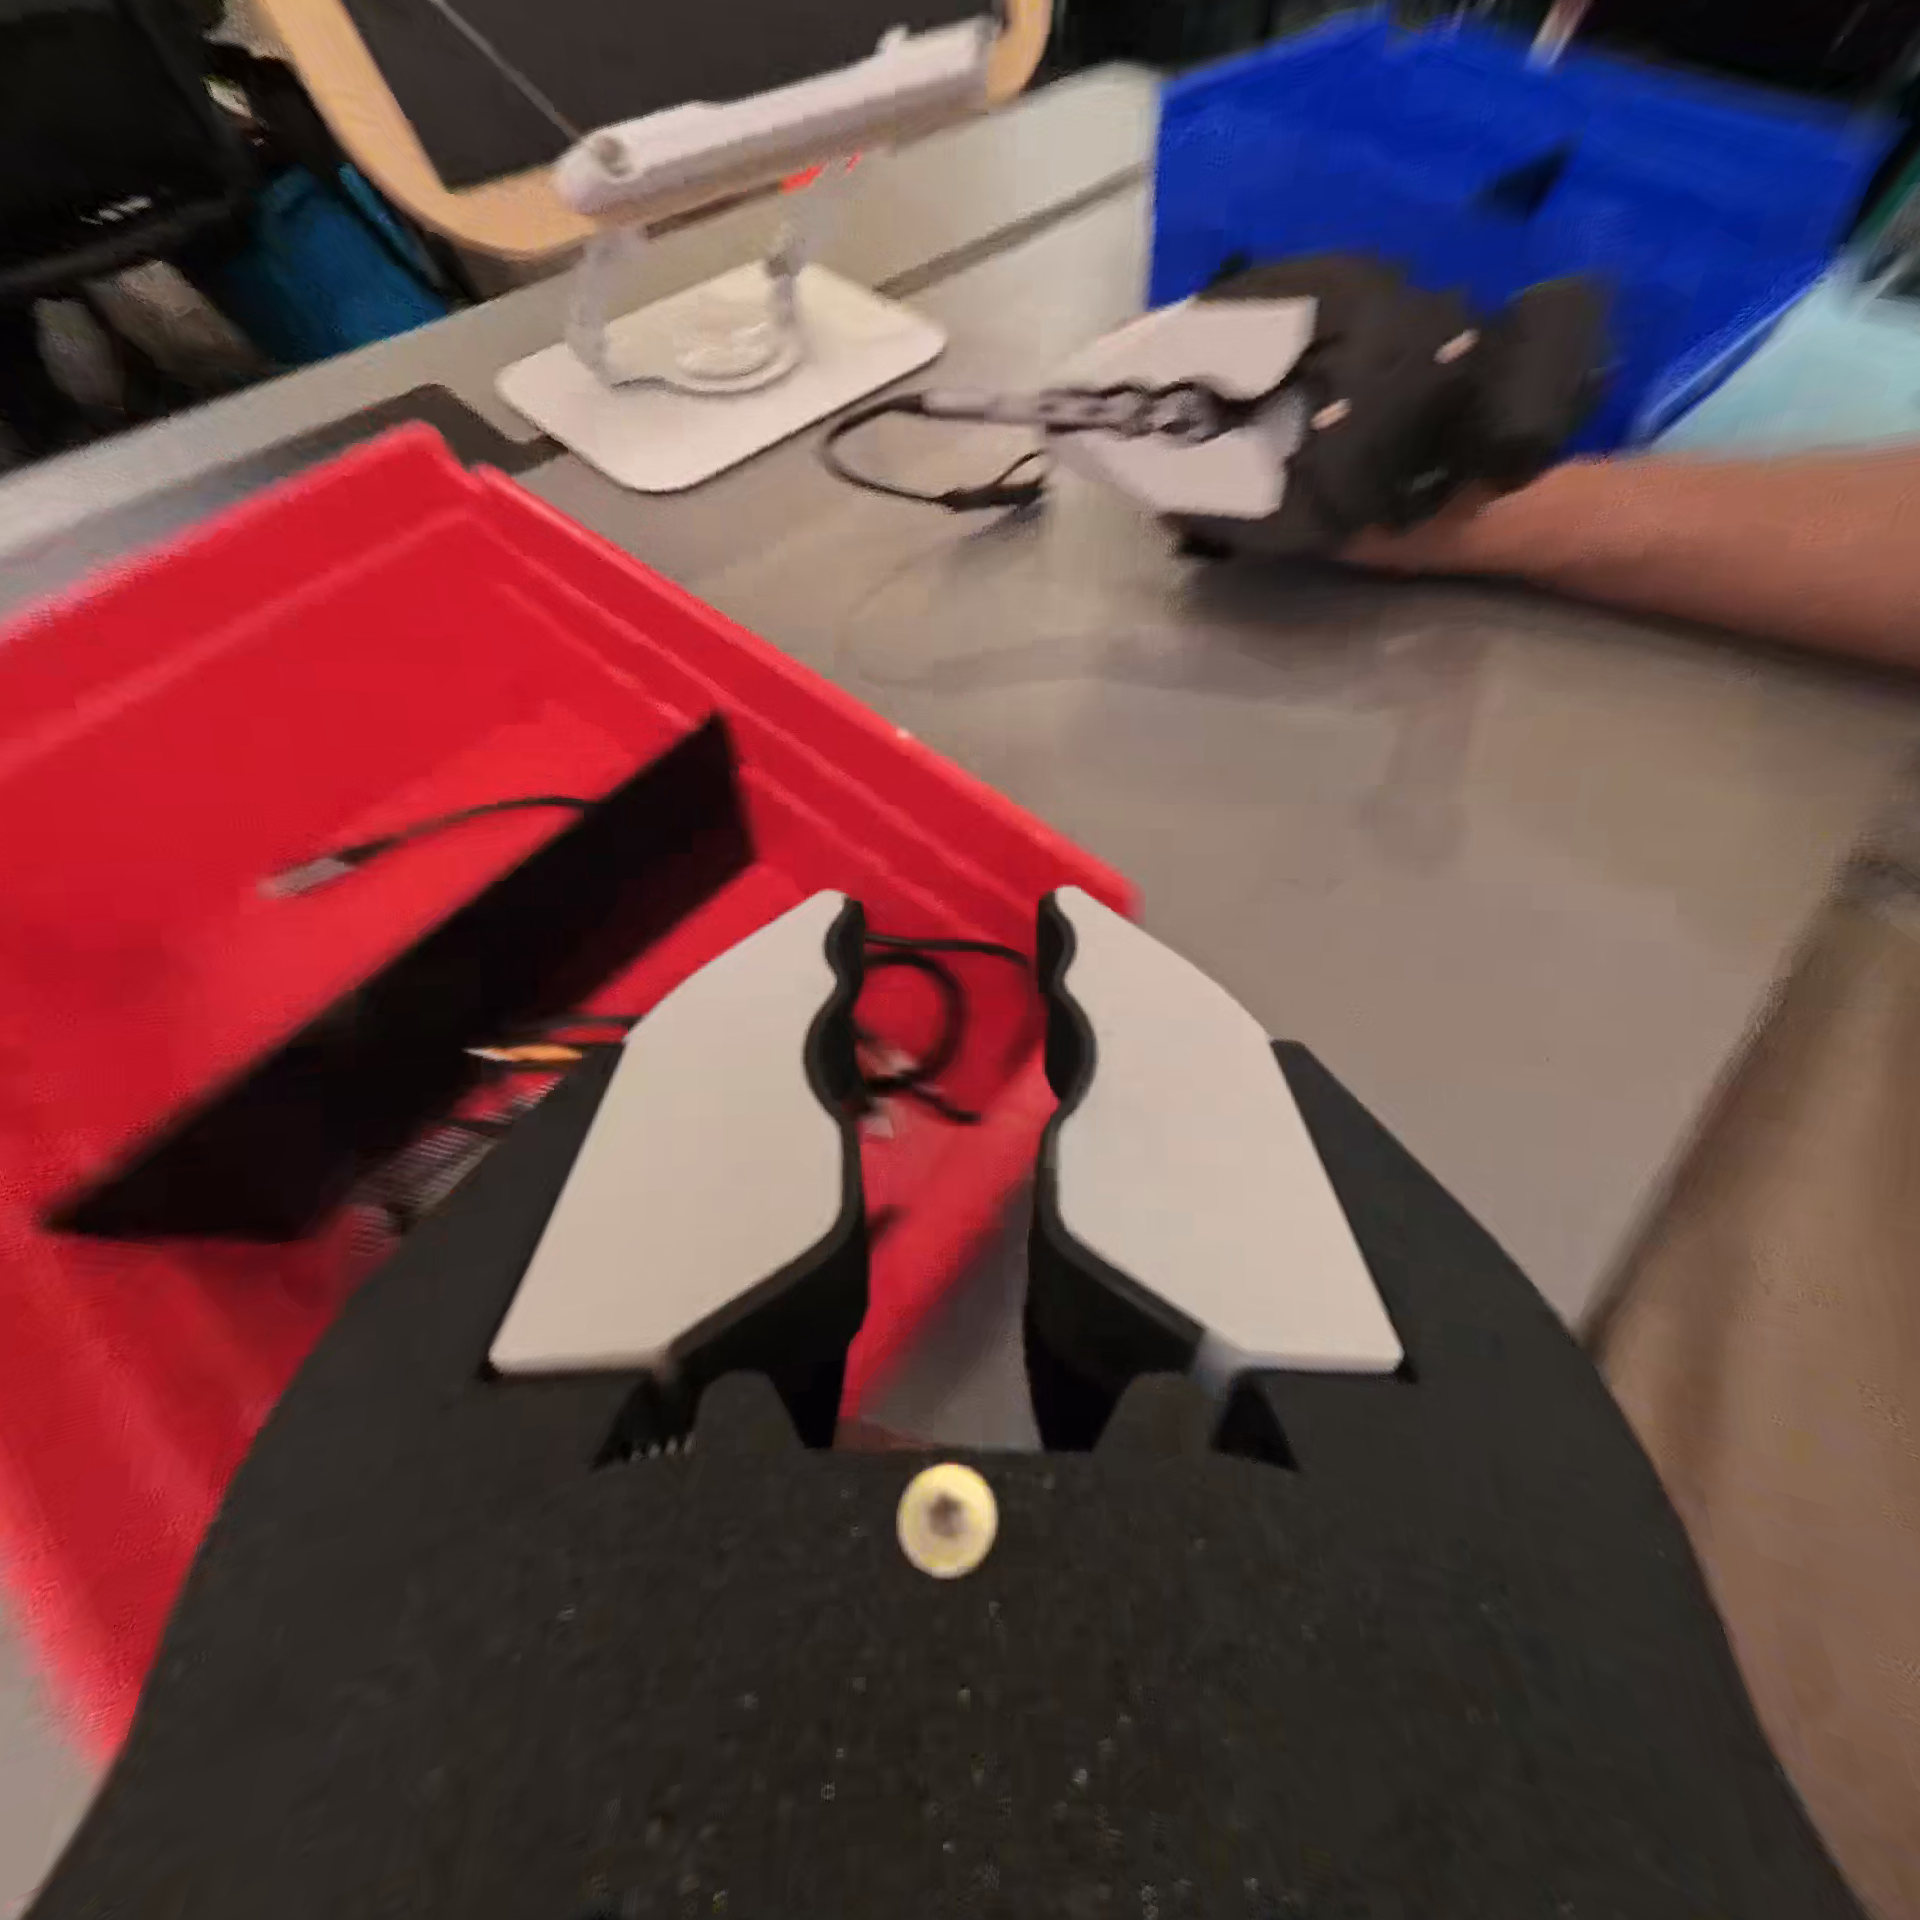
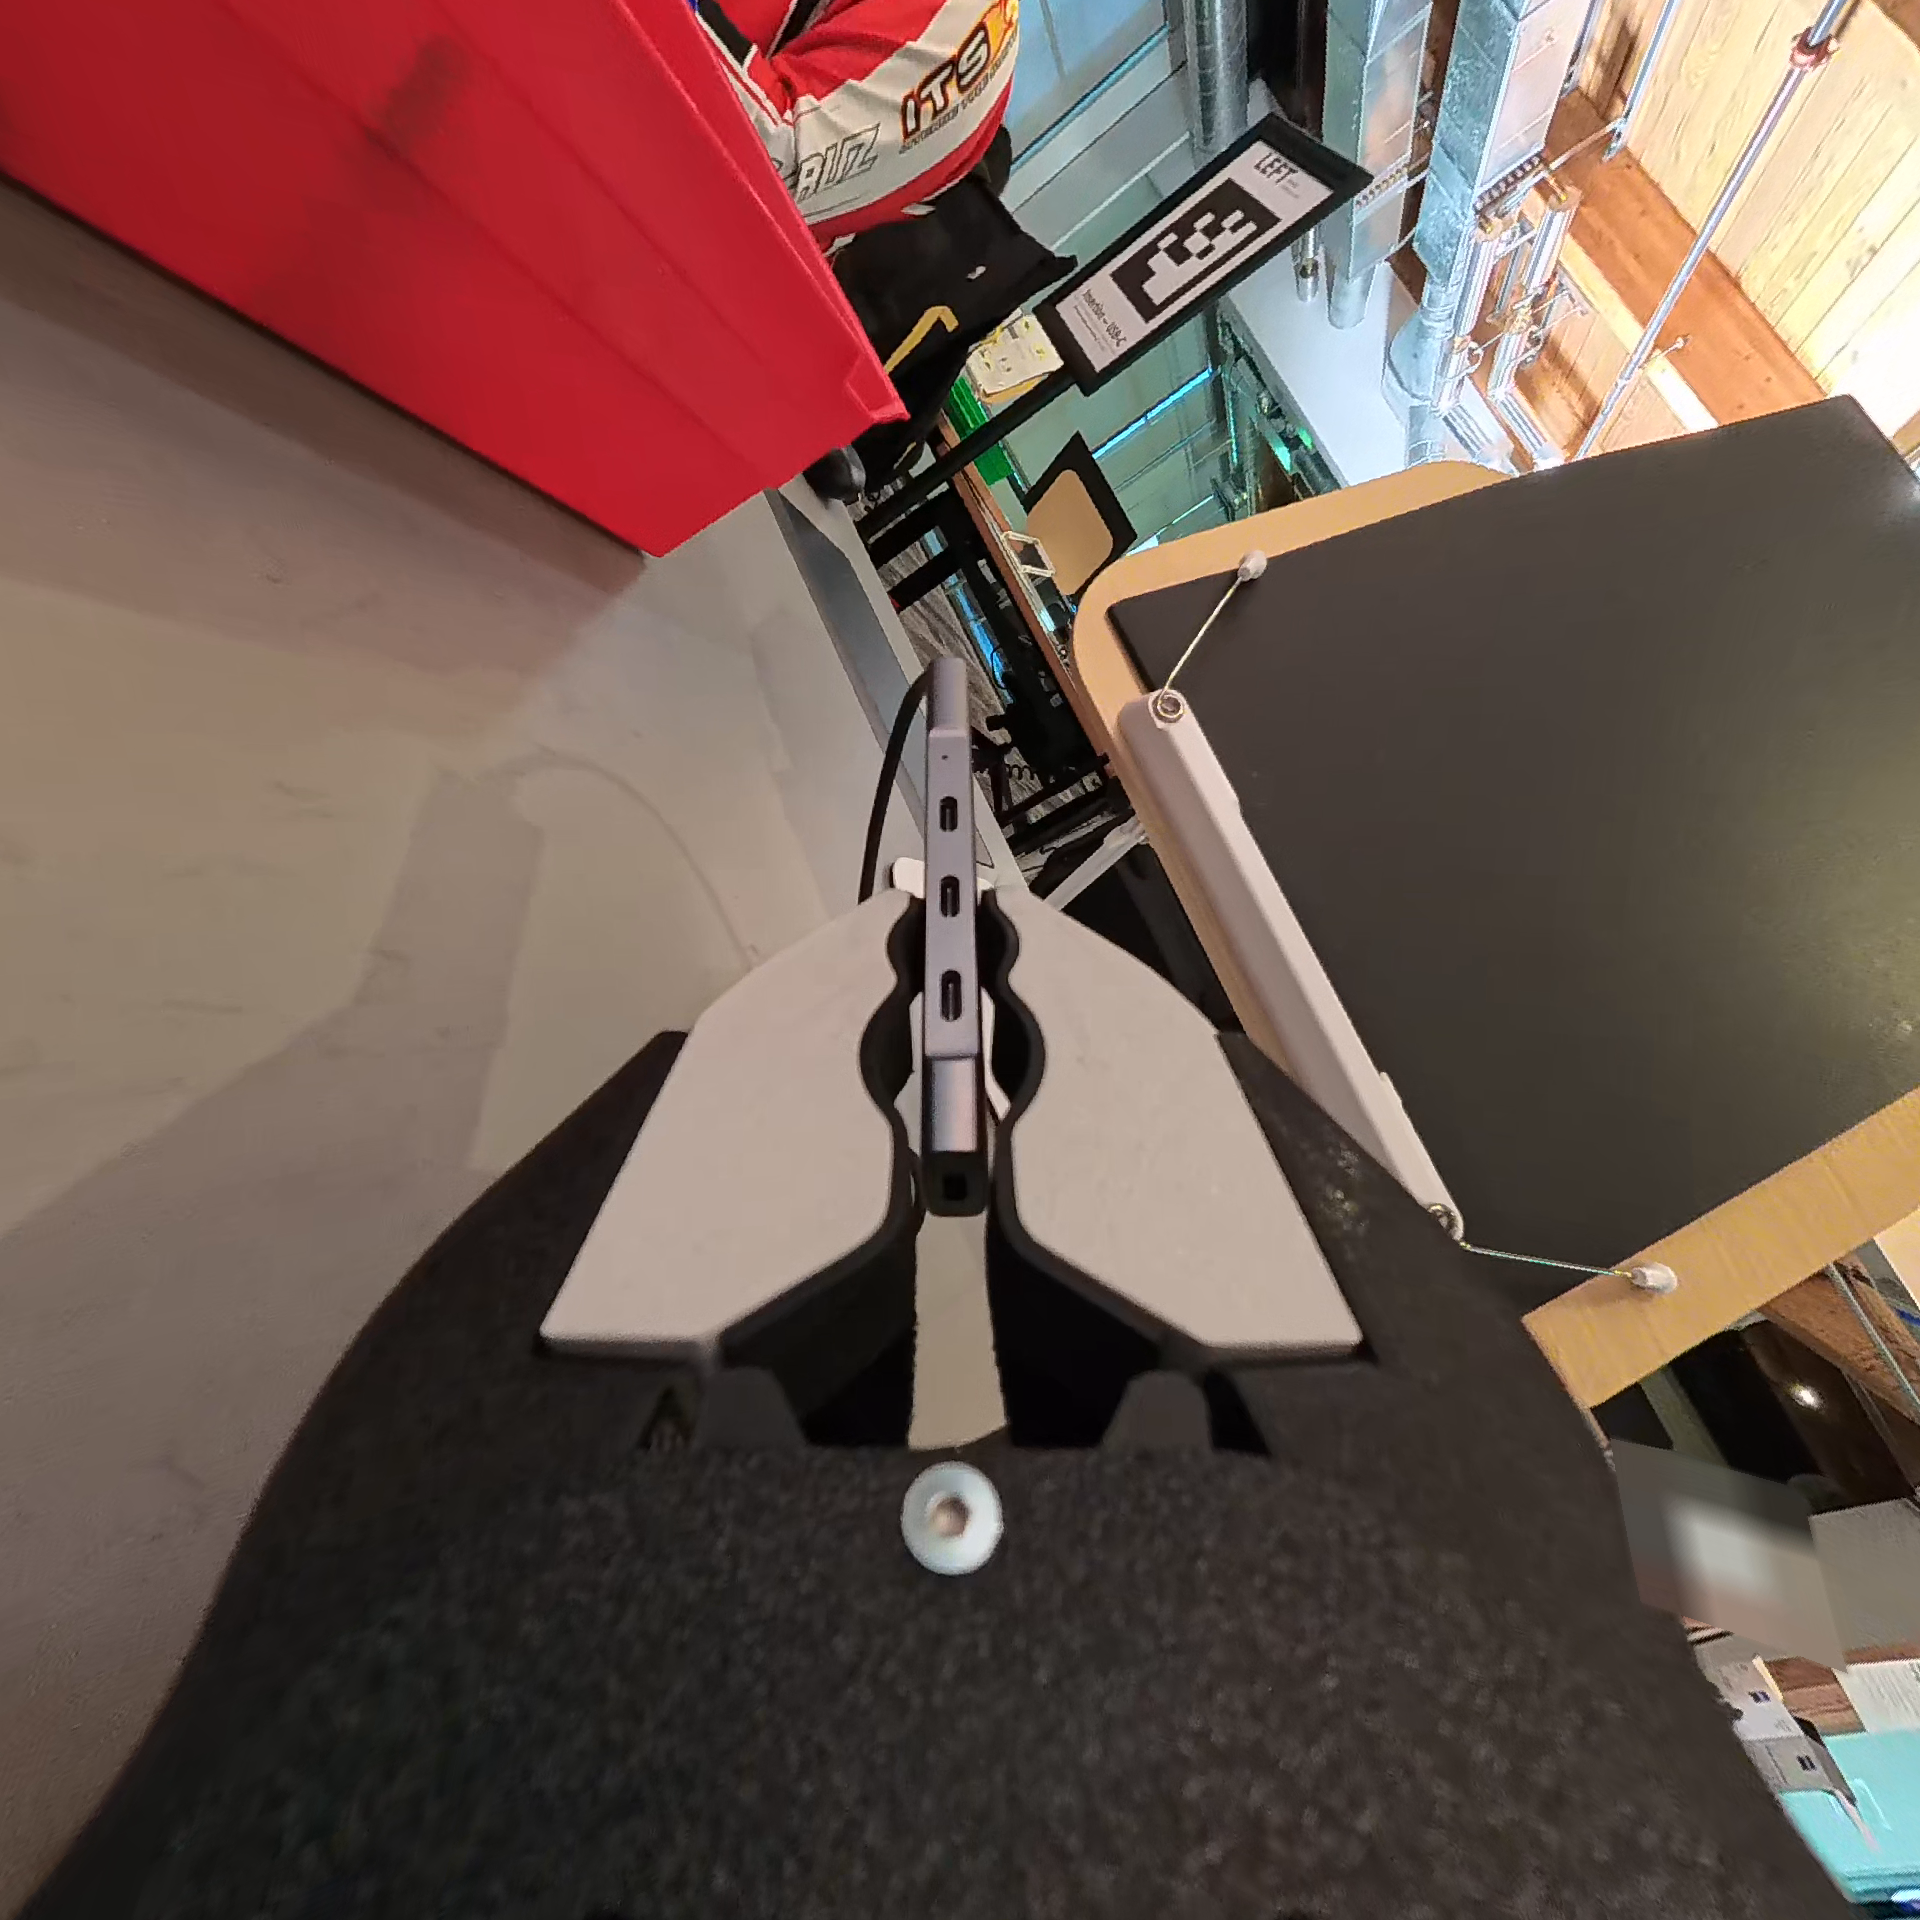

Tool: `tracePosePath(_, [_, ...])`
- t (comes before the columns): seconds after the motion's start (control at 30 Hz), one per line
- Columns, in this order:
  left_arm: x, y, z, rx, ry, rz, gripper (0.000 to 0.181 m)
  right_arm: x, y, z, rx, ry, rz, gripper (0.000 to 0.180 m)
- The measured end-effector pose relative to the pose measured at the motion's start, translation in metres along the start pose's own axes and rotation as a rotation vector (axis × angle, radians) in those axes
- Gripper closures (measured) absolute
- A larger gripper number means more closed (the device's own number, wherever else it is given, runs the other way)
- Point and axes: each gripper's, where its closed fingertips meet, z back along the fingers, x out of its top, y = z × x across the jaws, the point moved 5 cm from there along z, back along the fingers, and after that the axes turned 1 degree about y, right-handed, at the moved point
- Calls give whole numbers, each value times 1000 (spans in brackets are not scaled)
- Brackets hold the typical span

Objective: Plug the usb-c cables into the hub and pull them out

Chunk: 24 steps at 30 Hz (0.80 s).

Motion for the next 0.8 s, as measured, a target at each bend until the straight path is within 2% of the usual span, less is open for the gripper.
tracePosePath(0.13, [15,49,-50,-32,292,-243,149,-1,0,0,7,2,-11,171])
tracePosePath(0.23, [4,50,-82,-196,508,-295,151,-1,0,1,6,2,-11,171])
tracePosePath(0.37, [-14,54,-106,-232,689,-351,153,-1,0,0,13,0,-12,171])
tracePosePath(0.57, [-50,54,-115,-266,843,-429,152,0,4,0,26,-1,5,171])
tracePosePath(0.7, [-47,56,-111,-251,828,-449,162,1,4,-1,30,1,9,171])
tracePosePath(0.8, [-30,58,-100,-236,727,-419,165,0,4,-1,26,0,4,171])
